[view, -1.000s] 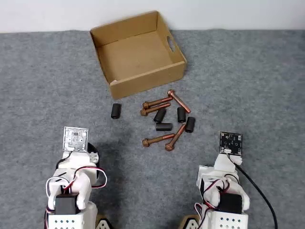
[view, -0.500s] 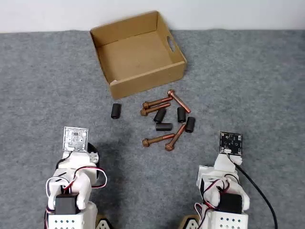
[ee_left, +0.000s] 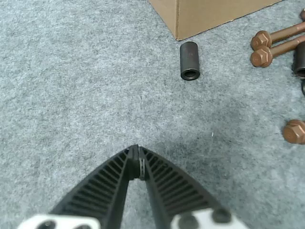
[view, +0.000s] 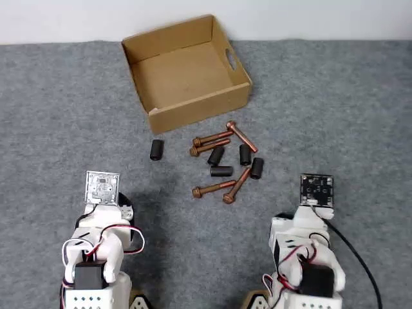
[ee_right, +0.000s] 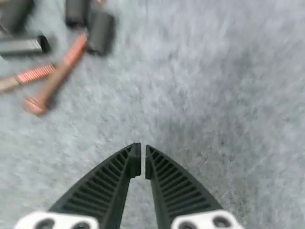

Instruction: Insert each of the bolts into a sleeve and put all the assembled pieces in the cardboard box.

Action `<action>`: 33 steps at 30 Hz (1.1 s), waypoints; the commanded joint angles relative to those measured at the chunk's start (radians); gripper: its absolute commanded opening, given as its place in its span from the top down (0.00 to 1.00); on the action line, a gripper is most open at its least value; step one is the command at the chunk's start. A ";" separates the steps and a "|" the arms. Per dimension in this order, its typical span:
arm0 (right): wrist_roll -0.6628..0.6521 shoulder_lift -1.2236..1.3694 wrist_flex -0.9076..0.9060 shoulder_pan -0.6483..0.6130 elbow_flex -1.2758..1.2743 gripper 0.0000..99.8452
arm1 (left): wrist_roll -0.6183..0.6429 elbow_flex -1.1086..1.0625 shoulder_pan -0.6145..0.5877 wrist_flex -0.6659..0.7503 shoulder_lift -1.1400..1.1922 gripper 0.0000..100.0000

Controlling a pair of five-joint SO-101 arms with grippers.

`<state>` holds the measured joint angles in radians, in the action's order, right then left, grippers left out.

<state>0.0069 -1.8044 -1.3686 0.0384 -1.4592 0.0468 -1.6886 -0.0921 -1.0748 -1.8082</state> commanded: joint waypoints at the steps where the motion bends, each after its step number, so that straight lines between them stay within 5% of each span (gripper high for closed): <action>1: 0.031 0.061 -0.024 -0.053 0.137 0.99 | -0.008 0.005 -0.003 0.023 -0.006 0.99; 15: 0.292 0.900 0.180 -0.202 0.585 0.99 | -0.008 0.005 -0.003 0.023 -0.006 0.99; 23: 0.315 1.300 0.262 -0.203 0.802 0.99 | -0.008 0.005 -0.003 0.023 -0.006 0.99; 33: 0.407 1.629 0.252 -0.217 1.034 0.76 | -0.008 0.005 -0.003 0.023 -0.006 0.99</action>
<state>0.3890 -0.2271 -1.1262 -0.1611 -0.5109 0.0468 -1.6886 -0.0921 -1.0748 -1.8082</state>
